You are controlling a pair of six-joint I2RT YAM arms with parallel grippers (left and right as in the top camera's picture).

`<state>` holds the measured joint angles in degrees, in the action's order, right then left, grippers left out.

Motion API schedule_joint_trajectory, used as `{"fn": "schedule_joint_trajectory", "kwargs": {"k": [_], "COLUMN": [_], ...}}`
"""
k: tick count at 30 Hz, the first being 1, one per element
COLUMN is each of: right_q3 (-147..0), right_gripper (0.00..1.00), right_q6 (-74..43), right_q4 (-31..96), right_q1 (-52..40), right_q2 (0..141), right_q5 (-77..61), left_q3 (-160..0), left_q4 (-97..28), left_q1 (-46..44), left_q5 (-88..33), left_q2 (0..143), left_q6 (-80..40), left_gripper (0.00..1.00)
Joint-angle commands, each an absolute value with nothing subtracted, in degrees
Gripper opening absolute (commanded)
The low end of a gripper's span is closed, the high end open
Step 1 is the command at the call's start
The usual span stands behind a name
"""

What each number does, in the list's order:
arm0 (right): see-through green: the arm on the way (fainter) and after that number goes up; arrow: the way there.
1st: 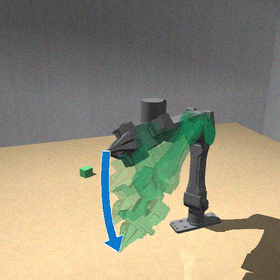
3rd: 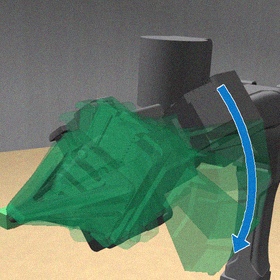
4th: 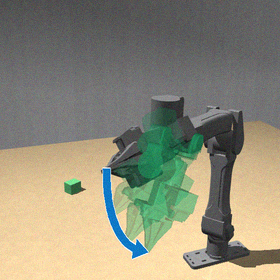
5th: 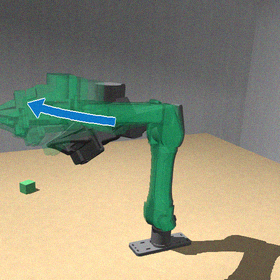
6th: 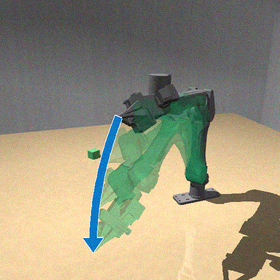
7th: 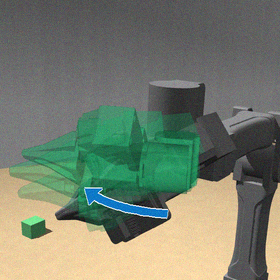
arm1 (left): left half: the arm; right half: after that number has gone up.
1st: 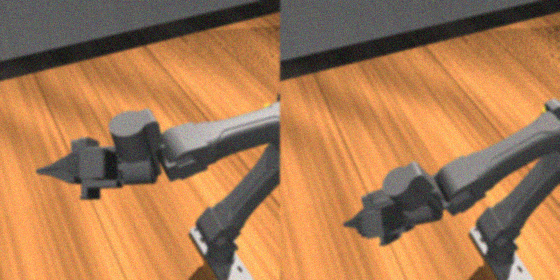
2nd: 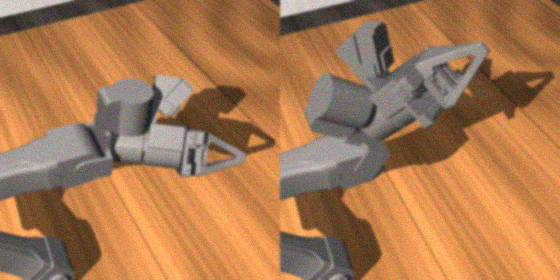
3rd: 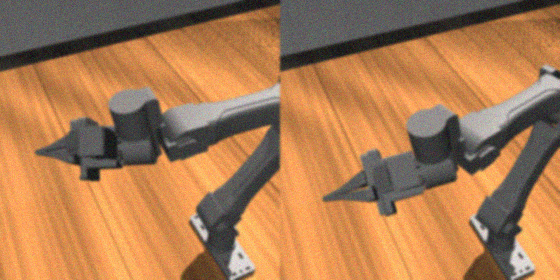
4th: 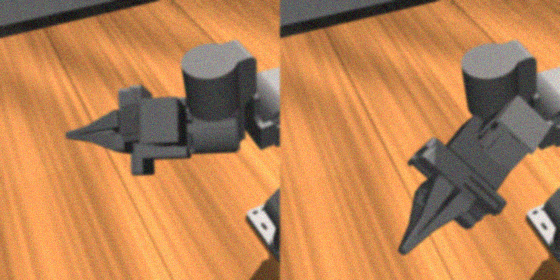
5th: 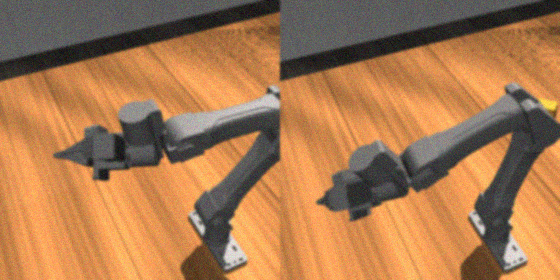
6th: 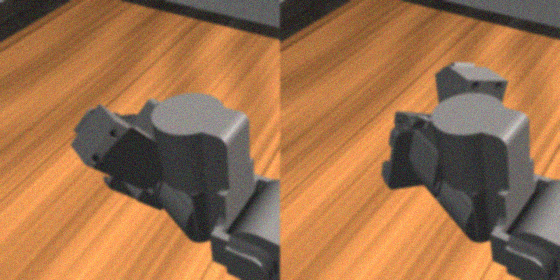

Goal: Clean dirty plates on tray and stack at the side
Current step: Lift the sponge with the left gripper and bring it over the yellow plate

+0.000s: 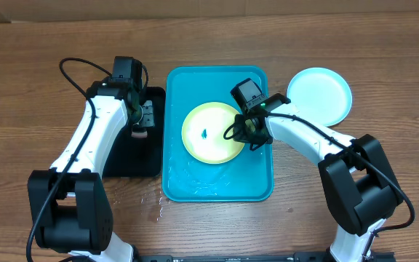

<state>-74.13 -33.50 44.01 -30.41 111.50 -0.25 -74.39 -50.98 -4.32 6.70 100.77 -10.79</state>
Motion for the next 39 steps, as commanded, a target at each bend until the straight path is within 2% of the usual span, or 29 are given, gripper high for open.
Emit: {"fn": "schedule_joint_trajectory", "kwargs": {"k": [1,16,19,24,26,33,39], "right_q3": [-74.2,-74.2,-74.2,-74.2,-74.2,-74.2,-74.2], "right_gripper": [0.04,0.04,0.04,0.04,0.04,0.04,0.05], "right_q6": [-32.5,-31.7,-33.7,-34.8,-34.8,-37.2,-37.1], "right_q4": [43.4,42.3,42.5,42.3,42.3,42.3,42.4], "right_q1": [-30.7,-30.7,-30.7,-30.7,-30.7,-30.7,-30.8], "right_q2": [111.7,111.7,111.7,111.7,111.7,111.7,111.7], "right_q5": [-0.6,-1.2,-1.7,-6.8,-9.7,-10.5,-9.5], "left_q3": [-74.6,-79.8,-82.9,-84.0,-83.2,-79.0,-72.2], "left_q4": [-50.2,-52.0,-53.7,-53.6,-53.6,-52.4,-45.5], "left_q1": [-4.5,-4.6,-4.6,-4.6,-5.2,-9.8,-15.0], "left_q5": [6.2,10.0,3.0,-19.7,-25.1,-23.7,-21.8], "left_q2": [99.4,99.4,99.4,99.4,99.4,99.6,99.7], "left_q6": [-11.7,-11.7,-11.6,-10.2,-10.3,-10.3,-10.4], "left_gripper": [0.04,0.04,0.04,0.04,0.04,0.04,0.04]}}
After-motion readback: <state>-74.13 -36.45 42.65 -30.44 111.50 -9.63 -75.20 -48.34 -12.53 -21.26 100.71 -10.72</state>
